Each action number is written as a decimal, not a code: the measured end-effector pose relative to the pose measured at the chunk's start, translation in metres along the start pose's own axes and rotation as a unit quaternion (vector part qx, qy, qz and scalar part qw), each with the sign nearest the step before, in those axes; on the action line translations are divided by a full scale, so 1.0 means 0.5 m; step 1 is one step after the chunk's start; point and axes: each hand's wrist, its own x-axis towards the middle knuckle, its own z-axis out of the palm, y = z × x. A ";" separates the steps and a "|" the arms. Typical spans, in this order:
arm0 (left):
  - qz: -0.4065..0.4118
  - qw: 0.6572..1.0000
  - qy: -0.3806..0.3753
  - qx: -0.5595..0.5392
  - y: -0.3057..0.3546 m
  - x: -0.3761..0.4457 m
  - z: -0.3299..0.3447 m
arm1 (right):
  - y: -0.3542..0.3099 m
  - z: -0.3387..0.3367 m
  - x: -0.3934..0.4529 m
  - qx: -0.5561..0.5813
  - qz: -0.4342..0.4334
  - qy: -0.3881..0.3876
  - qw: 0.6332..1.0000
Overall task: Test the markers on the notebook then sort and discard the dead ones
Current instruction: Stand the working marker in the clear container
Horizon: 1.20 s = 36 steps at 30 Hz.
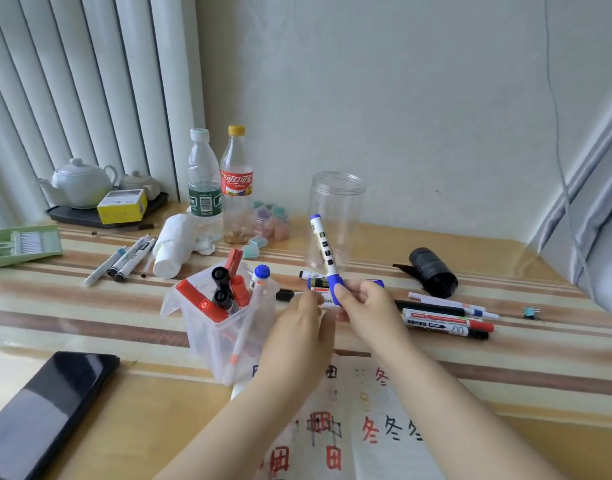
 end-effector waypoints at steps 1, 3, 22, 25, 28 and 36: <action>-0.008 1.000 -0.006 -0.013 0.011 0.001 -0.002 | 0.000 -0.010 -0.030 0.056 0.024 -0.026 0.998; -0.027 0.997 -0.049 -0.060 0.037 -0.004 -0.007 | 0.000 -0.031 -0.086 0.145 0.046 -0.066 0.986; 0.132 0.922 -0.352 0.090 0.112 -0.151 -0.023 | 0.066 -0.188 -0.285 -0.594 -0.338 -0.039 0.729; 0.145 0.911 -0.373 0.103 0.097 -0.156 -0.024 | 0.056 -0.189 -0.308 -0.603 -0.327 -0.068 0.725; 0.140 0.911 -0.381 0.066 0.094 -0.162 -0.032 | 0.043 -0.183 -0.315 -0.578 -0.317 -0.112 0.743; 0.149 0.909 -0.385 0.060 0.082 -0.153 -0.038 | 0.030 -0.175 -0.315 -0.564 -0.282 -0.133 0.765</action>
